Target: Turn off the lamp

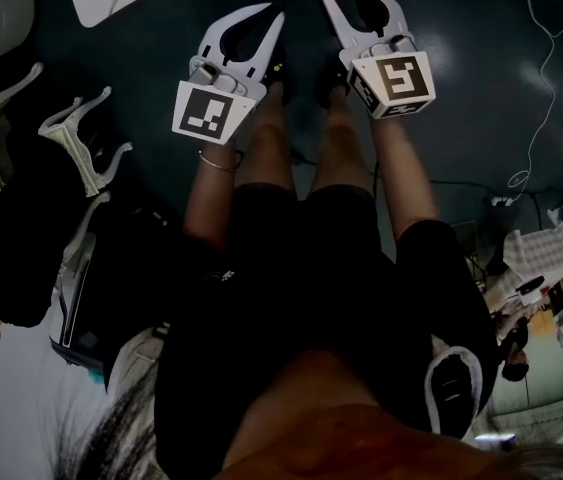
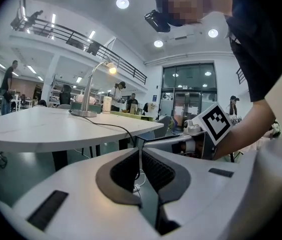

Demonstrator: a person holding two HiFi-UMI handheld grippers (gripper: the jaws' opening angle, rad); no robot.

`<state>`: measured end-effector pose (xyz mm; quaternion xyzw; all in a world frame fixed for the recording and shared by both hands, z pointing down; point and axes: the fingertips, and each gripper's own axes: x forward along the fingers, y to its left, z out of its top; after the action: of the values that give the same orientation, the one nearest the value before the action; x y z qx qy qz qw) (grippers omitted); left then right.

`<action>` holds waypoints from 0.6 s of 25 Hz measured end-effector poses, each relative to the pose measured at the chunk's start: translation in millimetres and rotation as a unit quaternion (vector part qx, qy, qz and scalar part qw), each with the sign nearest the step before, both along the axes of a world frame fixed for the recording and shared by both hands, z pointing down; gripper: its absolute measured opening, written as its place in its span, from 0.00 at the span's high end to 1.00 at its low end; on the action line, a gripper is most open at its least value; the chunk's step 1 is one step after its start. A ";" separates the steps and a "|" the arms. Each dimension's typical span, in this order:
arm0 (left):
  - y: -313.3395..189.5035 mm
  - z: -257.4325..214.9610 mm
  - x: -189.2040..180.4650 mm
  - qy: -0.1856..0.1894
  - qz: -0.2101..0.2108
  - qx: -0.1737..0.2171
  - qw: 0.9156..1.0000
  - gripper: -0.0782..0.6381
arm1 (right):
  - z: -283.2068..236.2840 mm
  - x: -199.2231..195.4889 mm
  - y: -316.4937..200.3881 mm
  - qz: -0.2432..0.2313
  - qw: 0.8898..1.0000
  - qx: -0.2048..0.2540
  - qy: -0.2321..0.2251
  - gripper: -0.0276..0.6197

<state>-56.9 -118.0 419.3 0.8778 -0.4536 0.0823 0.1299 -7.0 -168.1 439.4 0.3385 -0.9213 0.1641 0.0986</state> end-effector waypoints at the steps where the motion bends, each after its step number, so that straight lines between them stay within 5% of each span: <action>1: -1.0 3.4 1.0 -0.003 0.000 0.001 1.000 0.88 | 3.5 -1.3 -1.7 -0.001 1.000 -0.001 0.002 0.81; 13: 1.4 29.8 -7.3 -0.013 -0.025 -0.010 1.000 0.88 | 37.3 -18.1 -21.8 -0.013 1.000 -0.011 0.027 0.80; 15: 2.4 32.2 -7.5 -0.014 -0.025 -0.012 1.000 0.88 | 39.8 -17.5 -23.1 -0.014 0.999 -0.014 0.028 0.89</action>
<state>-64.4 -115.7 451.5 0.8634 -0.4761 0.0965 0.1364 -24.5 -191.2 479.2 0.3281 -0.9205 0.1664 0.1313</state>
